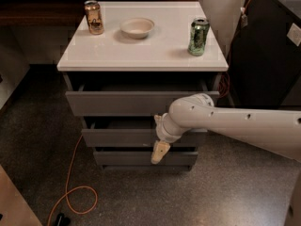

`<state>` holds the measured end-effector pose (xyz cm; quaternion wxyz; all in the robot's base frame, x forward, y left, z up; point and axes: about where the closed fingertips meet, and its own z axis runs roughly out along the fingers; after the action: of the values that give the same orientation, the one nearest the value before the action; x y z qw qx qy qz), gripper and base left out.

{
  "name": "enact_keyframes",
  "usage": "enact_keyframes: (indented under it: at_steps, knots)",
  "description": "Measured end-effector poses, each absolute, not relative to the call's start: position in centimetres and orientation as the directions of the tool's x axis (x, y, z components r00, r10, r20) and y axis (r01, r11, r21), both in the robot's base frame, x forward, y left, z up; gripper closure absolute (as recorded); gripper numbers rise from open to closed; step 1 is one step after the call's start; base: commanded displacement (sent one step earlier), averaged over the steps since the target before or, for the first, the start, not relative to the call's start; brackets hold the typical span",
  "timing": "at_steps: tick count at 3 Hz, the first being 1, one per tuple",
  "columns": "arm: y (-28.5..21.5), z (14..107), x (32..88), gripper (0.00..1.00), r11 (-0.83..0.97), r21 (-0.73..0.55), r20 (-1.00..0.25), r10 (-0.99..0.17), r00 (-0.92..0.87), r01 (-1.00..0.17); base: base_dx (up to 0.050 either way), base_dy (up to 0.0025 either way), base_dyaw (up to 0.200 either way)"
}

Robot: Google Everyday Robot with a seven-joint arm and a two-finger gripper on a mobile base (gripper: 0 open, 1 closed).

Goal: Place orange can into middle drawer

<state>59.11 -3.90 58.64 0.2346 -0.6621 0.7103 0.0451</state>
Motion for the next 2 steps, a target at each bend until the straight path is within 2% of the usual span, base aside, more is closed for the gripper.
enact_keyframes:
  at_steps: [2]
  knots:
    - [-1.6, 52.8, 62.8, 0.0, 0.115, -0.236, -0.477, -0.879, 0.012, -0.965, 0.0, 0.0, 0.0]
